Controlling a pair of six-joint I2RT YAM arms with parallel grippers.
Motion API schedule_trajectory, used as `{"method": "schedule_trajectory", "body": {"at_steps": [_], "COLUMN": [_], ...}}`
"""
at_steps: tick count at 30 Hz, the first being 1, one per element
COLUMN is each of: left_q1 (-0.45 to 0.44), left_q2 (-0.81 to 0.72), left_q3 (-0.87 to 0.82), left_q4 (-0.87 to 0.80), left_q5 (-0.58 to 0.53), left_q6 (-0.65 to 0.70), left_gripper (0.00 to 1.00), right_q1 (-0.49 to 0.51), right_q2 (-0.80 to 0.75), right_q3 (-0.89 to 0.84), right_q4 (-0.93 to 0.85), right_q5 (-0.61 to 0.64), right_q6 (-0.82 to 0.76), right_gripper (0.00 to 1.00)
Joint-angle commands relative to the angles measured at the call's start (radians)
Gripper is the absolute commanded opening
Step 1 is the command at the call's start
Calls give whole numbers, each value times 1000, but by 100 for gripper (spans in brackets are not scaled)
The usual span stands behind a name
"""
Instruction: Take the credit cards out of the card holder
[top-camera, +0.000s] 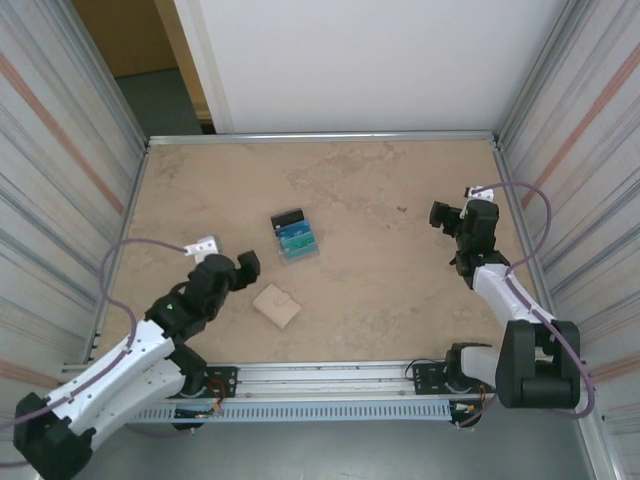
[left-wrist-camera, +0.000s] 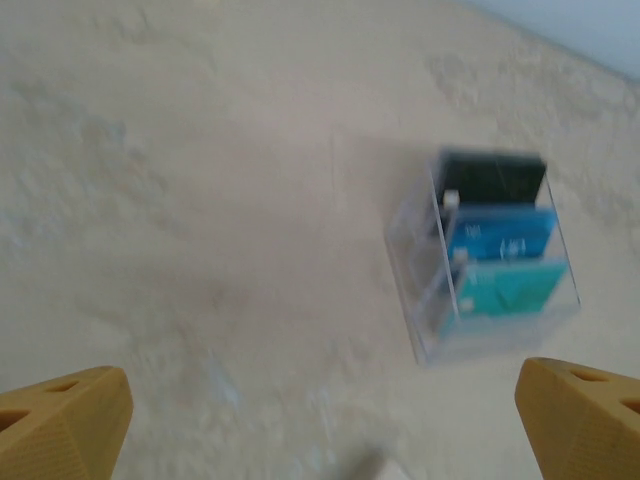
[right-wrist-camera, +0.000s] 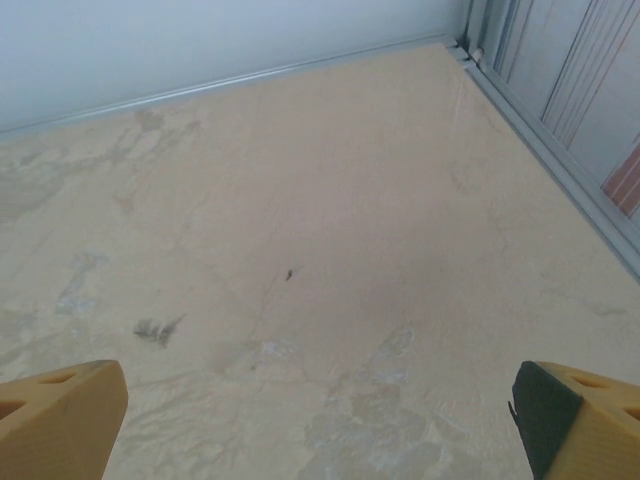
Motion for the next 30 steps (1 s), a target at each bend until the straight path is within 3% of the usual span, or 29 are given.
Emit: {"method": "schedule_trajectory", "body": {"at_steps": [1,4,9,14,21,30], "left_q1": [-124,-225,-291,-297,-282,-214], "left_q2": [63,159,320,400,402,427], "left_q3": [40,67,132,155,134,105], "left_q4": [-127,-163,-163,-161,-176,-82], "left_q5": [-107,-106,-17,90,132,246], "left_q6": [-228,-336,-350,-351,-396,-321], "left_gripper": [99,99,99,99,99,99], "right_q1": [8,21,69,117,153,172], "right_q2": [-47,-62,-72,-78,-91,-135], "right_q3": [38,54,75,80,61,36], "right_q4": [-130,-180,-236,-264,-275,-260], "right_q5": [-10,-53,-55,-15,14,42], "right_q6": [71,89,113,117,137,156], "right_gripper": [99,99,99,99,99,99]}}
